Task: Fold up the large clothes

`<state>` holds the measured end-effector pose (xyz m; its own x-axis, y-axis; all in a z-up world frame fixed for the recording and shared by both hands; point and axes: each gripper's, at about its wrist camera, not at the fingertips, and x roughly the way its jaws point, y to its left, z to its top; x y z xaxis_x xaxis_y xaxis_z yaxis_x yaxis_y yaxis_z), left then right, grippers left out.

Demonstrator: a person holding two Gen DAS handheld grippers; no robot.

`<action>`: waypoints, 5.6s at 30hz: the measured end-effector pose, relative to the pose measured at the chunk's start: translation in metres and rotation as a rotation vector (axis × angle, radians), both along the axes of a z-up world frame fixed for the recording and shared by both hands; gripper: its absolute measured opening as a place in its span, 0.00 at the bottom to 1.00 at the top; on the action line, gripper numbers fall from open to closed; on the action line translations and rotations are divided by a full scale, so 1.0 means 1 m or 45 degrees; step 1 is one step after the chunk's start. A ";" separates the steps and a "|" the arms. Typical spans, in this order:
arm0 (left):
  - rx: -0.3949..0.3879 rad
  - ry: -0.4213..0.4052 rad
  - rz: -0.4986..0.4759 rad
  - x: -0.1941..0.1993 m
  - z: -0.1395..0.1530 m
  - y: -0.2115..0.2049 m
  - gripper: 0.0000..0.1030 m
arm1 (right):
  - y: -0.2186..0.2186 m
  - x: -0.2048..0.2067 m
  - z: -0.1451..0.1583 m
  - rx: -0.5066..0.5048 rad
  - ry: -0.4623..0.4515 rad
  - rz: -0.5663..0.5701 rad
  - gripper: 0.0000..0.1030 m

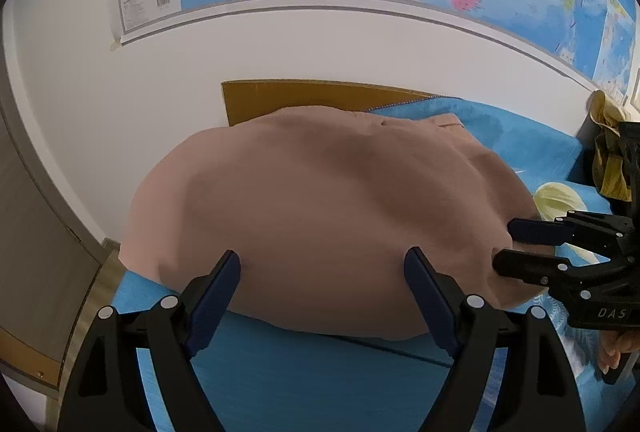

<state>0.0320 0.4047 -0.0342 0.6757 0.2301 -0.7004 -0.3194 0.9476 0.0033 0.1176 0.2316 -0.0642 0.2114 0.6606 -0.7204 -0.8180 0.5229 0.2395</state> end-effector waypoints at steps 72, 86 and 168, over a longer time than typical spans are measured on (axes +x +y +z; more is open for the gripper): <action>0.027 -0.160 0.153 -0.105 0.037 -0.130 0.93 | -0.134 -0.125 0.052 0.178 -0.183 -0.173 0.94; 0.045 -0.174 0.151 -0.113 0.040 -0.133 0.93 | -0.140 -0.130 0.055 0.189 -0.185 -0.184 0.94; 0.105 -0.237 0.121 -0.117 0.043 -0.151 0.92 | -0.143 -0.134 0.054 0.196 -0.159 -0.194 0.94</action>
